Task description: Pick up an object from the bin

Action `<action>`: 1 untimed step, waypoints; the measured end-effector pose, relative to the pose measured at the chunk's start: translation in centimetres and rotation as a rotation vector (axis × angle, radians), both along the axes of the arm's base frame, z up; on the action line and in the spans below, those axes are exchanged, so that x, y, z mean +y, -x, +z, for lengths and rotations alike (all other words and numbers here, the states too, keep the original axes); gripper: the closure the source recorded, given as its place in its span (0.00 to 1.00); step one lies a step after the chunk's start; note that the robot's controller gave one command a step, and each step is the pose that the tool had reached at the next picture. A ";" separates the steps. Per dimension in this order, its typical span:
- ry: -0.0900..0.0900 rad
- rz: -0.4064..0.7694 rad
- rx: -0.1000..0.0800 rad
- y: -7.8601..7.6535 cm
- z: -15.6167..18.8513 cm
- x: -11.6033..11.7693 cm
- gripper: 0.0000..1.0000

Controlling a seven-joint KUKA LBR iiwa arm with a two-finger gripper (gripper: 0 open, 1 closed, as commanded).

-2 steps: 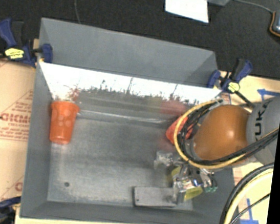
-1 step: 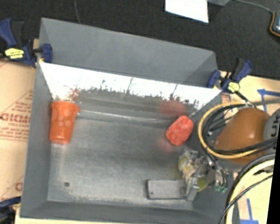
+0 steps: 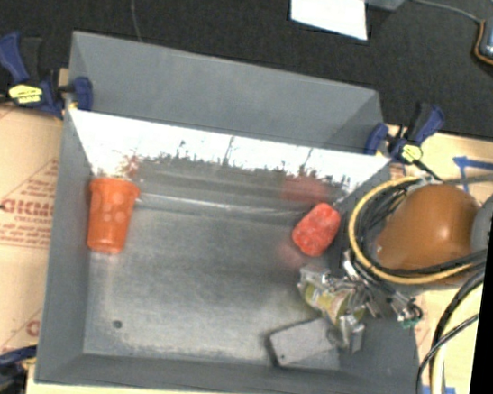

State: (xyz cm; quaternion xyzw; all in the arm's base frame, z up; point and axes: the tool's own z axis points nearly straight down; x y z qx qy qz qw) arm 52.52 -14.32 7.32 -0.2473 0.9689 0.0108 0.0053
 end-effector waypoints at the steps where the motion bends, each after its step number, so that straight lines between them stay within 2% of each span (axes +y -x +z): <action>1: 0.000 -0.001 0.000 0.0 0.0 0.0 1.00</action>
Offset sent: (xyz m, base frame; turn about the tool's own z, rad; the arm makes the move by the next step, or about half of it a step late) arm 0.0000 0.0000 0.0310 0.0008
